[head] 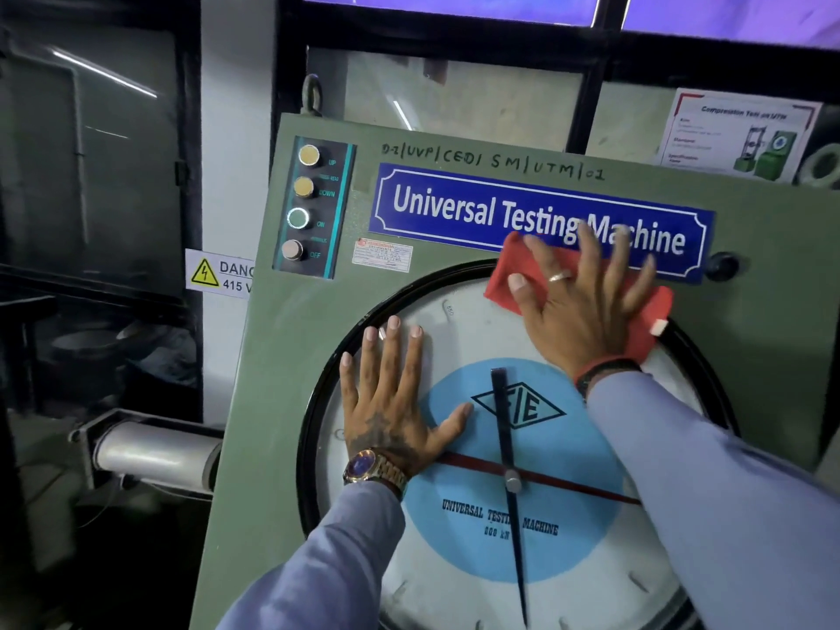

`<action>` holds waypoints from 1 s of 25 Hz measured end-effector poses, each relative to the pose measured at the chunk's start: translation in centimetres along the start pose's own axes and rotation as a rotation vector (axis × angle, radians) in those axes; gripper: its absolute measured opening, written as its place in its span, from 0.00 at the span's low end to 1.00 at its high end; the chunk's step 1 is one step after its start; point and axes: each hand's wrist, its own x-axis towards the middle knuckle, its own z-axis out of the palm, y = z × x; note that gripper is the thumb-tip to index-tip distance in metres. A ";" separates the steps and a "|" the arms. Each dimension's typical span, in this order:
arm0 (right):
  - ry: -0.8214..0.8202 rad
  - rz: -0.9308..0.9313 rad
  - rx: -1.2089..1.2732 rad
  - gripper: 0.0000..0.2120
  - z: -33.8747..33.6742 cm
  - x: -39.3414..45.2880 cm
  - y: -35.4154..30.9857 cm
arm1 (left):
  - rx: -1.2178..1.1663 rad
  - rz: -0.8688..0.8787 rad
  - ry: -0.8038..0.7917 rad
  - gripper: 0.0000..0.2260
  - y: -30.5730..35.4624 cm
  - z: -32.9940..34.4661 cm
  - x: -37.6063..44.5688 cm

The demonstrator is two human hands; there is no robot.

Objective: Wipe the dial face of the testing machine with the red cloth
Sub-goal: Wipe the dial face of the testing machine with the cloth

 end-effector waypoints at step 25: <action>-0.029 0.630 0.142 0.39 -2.4 -8.2 9.1 | 0.054 0.001 -0.070 0.51 0.2 -0.5 0.0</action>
